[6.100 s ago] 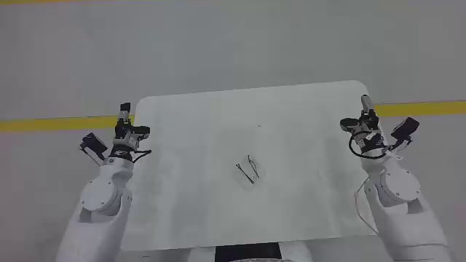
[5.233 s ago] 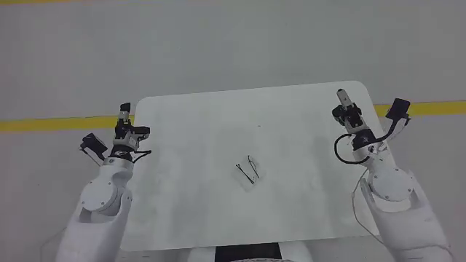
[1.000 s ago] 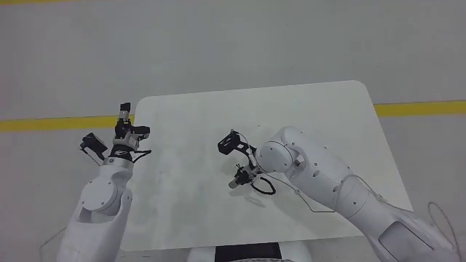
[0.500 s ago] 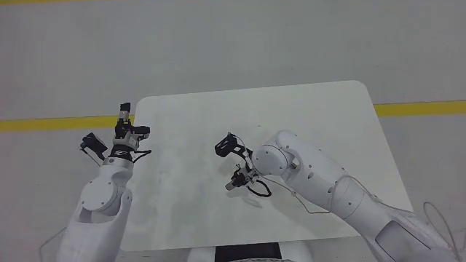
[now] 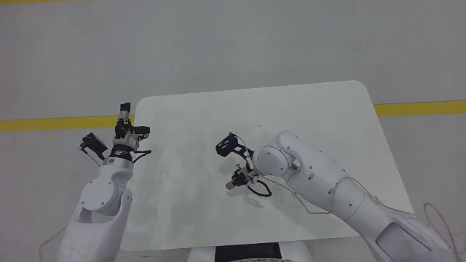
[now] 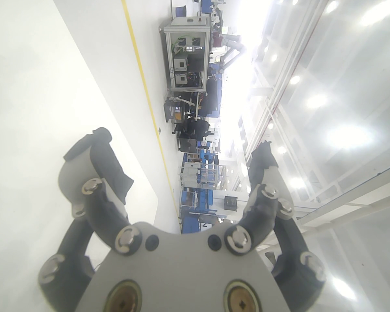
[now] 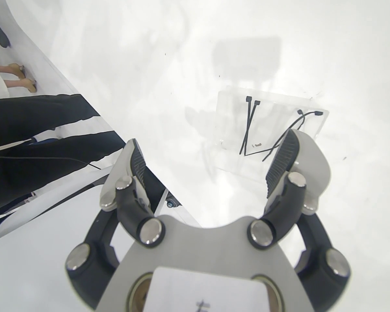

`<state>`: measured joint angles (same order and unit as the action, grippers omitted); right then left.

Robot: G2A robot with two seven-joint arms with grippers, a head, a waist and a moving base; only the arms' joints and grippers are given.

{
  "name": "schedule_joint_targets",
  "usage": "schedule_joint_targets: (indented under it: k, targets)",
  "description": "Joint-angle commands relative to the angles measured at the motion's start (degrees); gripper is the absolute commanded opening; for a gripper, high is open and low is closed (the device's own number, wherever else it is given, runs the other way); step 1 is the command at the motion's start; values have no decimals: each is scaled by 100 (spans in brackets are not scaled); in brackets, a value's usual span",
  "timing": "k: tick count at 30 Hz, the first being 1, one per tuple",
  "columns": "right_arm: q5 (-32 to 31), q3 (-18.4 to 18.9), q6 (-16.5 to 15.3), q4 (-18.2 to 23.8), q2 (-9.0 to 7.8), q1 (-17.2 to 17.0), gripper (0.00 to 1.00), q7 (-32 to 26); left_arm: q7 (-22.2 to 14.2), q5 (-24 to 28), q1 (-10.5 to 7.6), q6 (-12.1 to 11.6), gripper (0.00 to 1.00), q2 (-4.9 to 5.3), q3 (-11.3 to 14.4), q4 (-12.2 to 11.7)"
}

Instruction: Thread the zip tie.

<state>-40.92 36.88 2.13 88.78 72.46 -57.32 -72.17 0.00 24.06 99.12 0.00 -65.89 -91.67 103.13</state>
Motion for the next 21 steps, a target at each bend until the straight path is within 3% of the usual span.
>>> schedule_joint_targets:
  k: [1, 5, 6, 7, 12, 21]
  targets:
    - [-66, 26, -25, 0, -15, -38, 100, 91, 0, 0, 0, 0, 100, 0, 0, 0]
    - [-207, 91, 23, 106, -49, -91, 100, 61, 0, 0, 0, 0, 100, 0, 0, 0]
    - [-234, 106, 34, 132, -57, -104, 76, 51, 0, 0, 0, 0, 100, 0, 0, 0]
    - [-261, 123, 49, 156, -64, -118, 45, 48, 0, 0, 0, 0, 100, 0, 0, 0]
    - [-416, 182, 134, 243, -98, -192, 25, -22, 0, 0, 0, 0, 100, 0, 0, 0]
    - [-505, 212, 152, 175, -105, -281, 5, 91, 0, 0, 0, 0, 100, 0, 0, 0]
